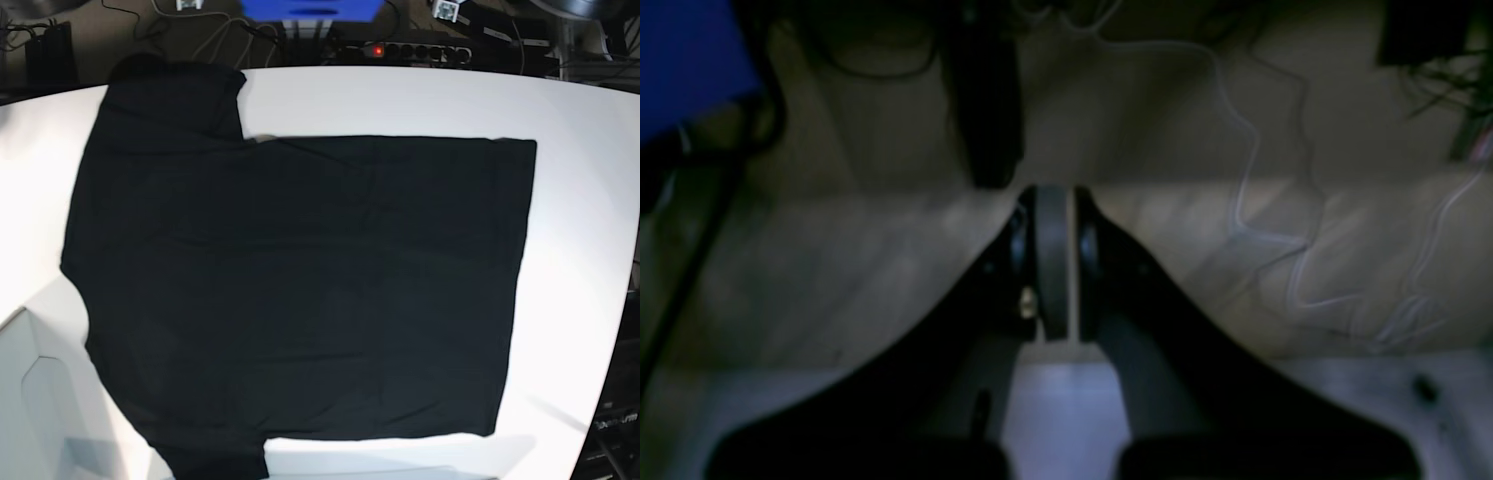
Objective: Fold the T-shirt properly
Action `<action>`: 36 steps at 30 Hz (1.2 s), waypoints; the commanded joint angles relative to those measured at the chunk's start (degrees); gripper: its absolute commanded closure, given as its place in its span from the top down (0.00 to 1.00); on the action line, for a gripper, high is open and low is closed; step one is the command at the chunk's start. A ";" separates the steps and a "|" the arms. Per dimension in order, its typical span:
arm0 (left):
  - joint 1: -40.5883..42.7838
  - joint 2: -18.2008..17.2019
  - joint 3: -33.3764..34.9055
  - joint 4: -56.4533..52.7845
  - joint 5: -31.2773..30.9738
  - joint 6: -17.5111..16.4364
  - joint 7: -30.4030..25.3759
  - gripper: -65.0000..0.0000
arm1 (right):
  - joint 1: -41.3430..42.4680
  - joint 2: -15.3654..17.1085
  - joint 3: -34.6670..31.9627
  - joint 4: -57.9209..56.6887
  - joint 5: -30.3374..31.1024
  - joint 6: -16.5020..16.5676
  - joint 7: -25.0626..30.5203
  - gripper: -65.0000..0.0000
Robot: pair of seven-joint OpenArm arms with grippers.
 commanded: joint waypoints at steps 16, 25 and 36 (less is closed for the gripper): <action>14.85 -9.25 -11.37 34.91 -20.06 -0.08 -0.93 0.01 | -10.67 0.94 2.93 29.79 0.10 0.12 0.70 0.00; 8.78 -3.89 -23.59 37.90 -20.14 -0.25 -0.67 0.32 | -3.46 1.20 5.31 29.97 0.10 0.12 0.44 0.00; 0.70 -3.63 -23.33 35.00 -20.23 -0.25 -0.58 0.63 | 3.49 1.29 5.22 29.97 0.19 0.21 0.70 0.43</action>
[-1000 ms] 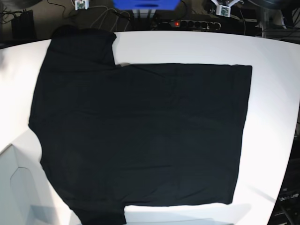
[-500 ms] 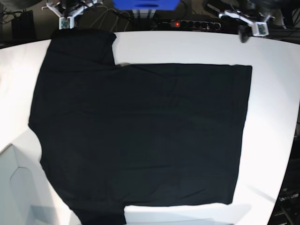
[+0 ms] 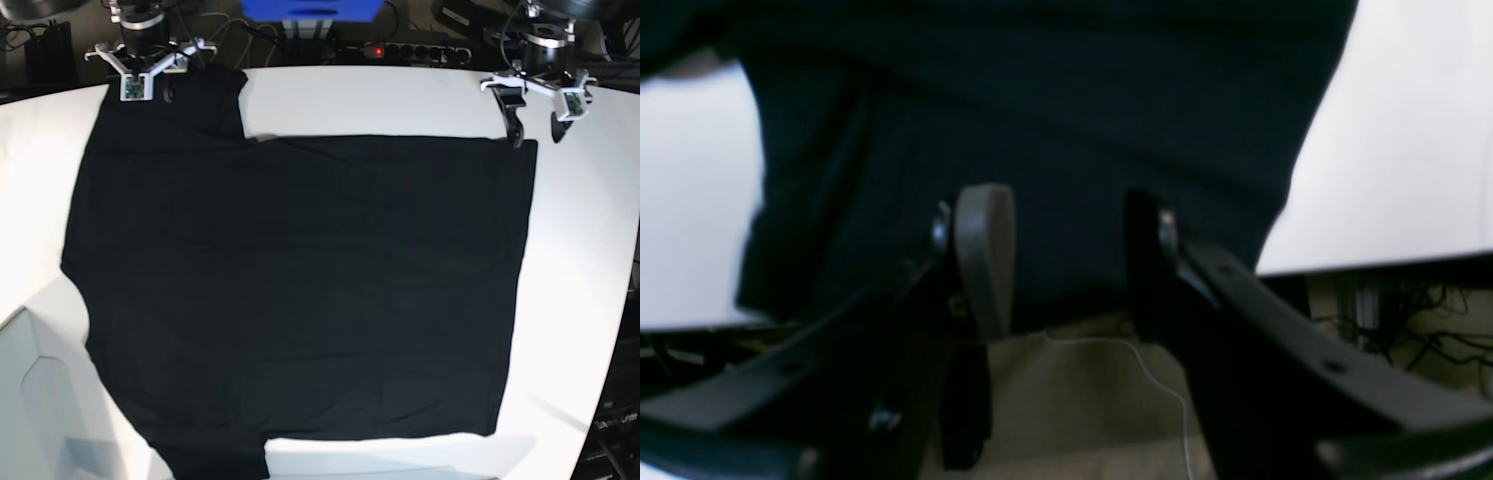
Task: Fold the T-shirt properly
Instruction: 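Lower both grippers onto the shirt's shoulder corners and close them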
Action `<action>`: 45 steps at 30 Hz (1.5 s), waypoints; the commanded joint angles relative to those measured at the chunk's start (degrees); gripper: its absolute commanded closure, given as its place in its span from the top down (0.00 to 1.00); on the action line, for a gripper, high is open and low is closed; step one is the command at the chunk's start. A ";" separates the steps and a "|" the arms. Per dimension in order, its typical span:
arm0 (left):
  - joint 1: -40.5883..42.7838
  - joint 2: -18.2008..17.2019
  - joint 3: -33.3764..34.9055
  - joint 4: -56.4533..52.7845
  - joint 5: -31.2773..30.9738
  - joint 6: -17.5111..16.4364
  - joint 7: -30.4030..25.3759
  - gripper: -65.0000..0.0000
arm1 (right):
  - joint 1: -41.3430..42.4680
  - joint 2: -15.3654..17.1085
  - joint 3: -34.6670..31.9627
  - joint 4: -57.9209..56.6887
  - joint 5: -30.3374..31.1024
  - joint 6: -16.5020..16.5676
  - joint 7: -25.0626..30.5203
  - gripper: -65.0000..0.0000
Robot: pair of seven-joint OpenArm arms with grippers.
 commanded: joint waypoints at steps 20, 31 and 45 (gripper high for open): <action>-15.88 -0.15 -0.05 -22.17 -4.67 0.07 -0.75 0.64 | 4.26 1.89 0.06 0.61 -0.10 0.17 0.83 0.43; -19.48 -0.15 2.41 -23.67 -5.29 -0.01 5.32 0.63 | 4.26 1.89 0.06 0.61 -0.19 0.17 0.83 0.43; -18.95 0.20 4.61 -24.19 -5.29 -0.01 5.40 0.11 | 4.35 3.12 3.31 0.35 -0.19 0.17 0.83 0.48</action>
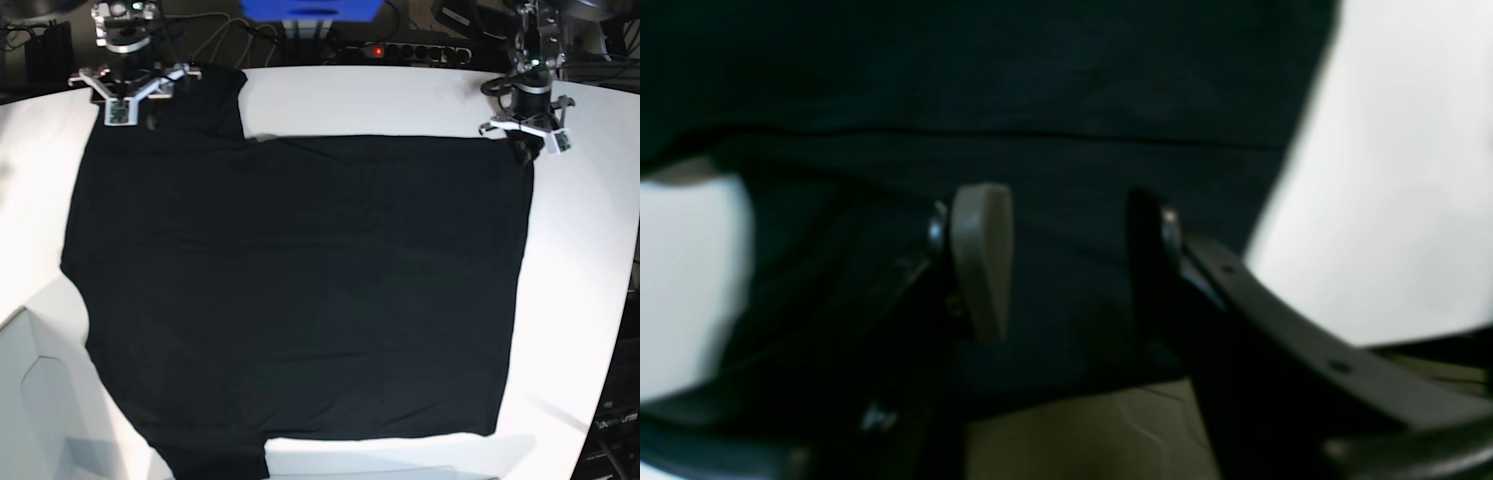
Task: Fold the T-shirt properly
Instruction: 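Lower both grippers onto the shirt's shoulder corners and close them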
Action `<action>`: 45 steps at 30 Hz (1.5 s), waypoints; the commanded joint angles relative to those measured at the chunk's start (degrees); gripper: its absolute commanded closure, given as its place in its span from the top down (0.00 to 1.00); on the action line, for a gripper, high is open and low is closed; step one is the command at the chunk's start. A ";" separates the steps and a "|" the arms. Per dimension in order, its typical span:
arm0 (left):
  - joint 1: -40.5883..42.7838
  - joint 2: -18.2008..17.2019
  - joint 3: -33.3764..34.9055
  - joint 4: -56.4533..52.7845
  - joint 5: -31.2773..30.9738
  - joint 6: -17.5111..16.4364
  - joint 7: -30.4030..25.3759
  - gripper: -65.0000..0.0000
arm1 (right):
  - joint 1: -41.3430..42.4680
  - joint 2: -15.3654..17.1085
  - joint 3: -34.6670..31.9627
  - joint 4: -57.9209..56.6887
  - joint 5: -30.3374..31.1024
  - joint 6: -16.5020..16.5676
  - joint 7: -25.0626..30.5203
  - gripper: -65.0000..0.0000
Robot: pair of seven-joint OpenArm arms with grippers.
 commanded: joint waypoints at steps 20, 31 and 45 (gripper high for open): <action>1.49 -0.46 -0.27 0.20 -0.39 -0.25 2.58 0.00 | 9.60 -3.17 15.55 -7.50 -0.10 12.61 -6.38 0.59; 1.58 -0.46 -0.35 0.20 0.05 -0.25 2.58 0.00 | 12.95 -4.23 19.16 -8.29 -0.10 21.49 -12.89 0.59; 1.66 -0.46 -0.35 0.29 0.14 -0.25 2.58 0.00 | 12.95 -3.88 18.80 -12.95 -0.10 25.18 -12.89 0.53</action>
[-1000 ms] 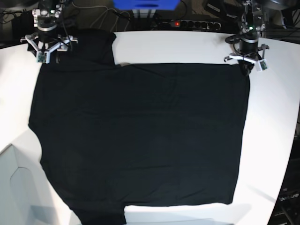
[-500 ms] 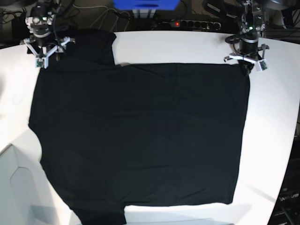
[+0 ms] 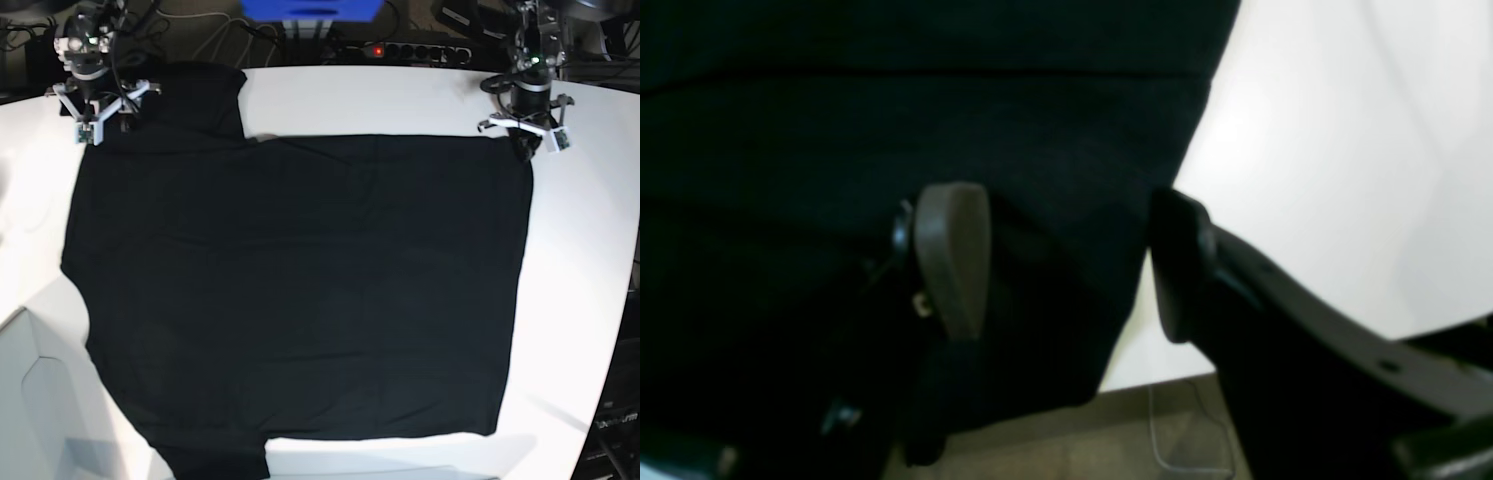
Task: Fold the T-shirt properly
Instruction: 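Lower both grippers onto the shirt's shoulder corners and close them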
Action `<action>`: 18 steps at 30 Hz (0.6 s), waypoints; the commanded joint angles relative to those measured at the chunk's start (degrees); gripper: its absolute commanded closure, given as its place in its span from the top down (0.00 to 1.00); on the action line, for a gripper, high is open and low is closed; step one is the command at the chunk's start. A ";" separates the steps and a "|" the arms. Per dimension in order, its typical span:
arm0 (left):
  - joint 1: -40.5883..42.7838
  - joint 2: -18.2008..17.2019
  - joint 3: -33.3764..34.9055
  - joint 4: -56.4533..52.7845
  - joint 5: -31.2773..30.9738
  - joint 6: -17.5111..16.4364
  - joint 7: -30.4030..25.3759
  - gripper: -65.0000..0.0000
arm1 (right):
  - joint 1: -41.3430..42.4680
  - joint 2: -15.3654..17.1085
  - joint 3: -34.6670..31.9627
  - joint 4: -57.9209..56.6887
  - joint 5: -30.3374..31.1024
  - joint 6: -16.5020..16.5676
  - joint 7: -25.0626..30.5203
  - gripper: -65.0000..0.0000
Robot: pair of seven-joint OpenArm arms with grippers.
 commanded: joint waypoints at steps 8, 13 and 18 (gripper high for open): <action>1.56 -0.30 -0.82 0.16 0.11 0.01 2.63 0.00 | 1.22 0.12 0.16 -0.54 -1.26 7.79 -5.19 0.18; 1.56 -0.04 -2.93 0.16 0.11 0.01 2.63 0.00 | 1.92 0.91 0.16 0.16 -1.26 7.70 -6.15 0.00; 1.65 -0.30 -3.54 0.60 0.11 0.01 2.63 0.00 | 3.24 0.91 2.80 1.92 -1.26 7.88 -6.24 0.00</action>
